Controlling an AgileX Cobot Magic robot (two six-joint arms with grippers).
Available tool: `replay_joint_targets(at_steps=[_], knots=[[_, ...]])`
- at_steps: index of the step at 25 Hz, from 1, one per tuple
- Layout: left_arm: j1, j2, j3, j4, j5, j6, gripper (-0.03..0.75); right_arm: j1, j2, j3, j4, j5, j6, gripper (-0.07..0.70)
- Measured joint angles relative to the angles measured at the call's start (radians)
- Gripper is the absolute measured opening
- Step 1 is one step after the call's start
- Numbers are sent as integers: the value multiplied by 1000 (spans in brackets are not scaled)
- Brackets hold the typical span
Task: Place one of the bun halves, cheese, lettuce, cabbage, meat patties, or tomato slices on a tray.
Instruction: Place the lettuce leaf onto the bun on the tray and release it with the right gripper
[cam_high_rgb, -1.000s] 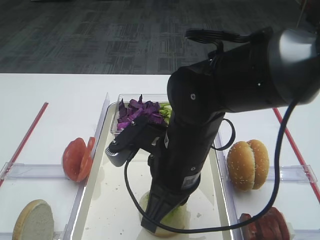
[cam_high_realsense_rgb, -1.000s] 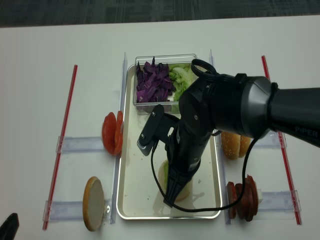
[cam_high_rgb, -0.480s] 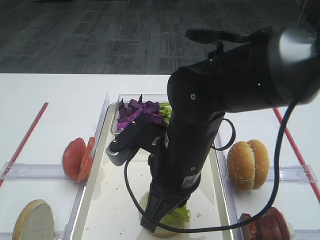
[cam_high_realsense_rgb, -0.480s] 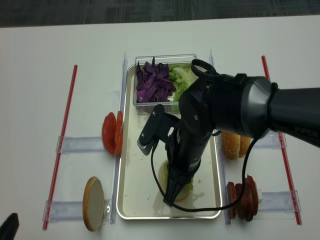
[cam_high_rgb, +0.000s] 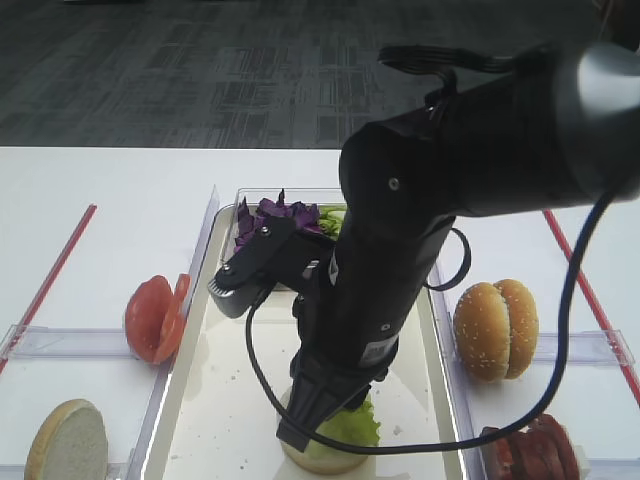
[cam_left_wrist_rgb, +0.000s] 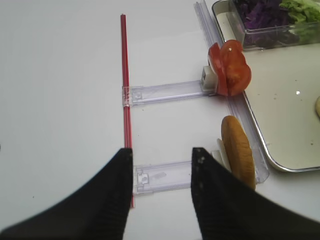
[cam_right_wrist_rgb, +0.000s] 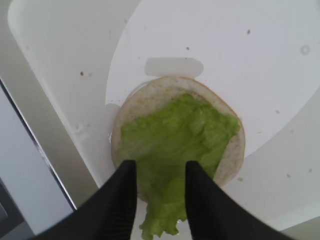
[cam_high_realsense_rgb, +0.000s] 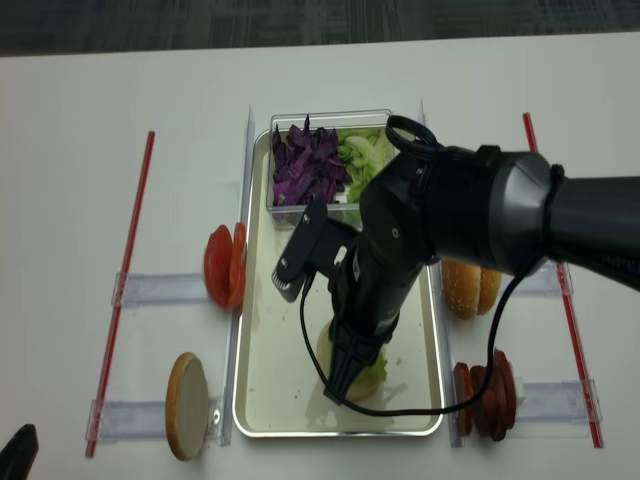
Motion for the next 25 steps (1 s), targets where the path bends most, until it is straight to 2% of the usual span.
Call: replay_joint_targets(at_steps=[4, 13, 17, 25], knots=[[0, 0, 0, 0, 0, 0, 271, 0, -30, -2, -7, -7, 7, 313], [0, 0, 0, 0, 0, 0, 271, -13, -102, -2, -22, -28, 8, 318], [0, 0, 0, 0, 0, 0, 271, -27, -120, -8, -34, -55, 8, 318], [0, 0, 0, 0, 0, 0, 271, -174, -124, -43, -36, -121, 37, 318]])
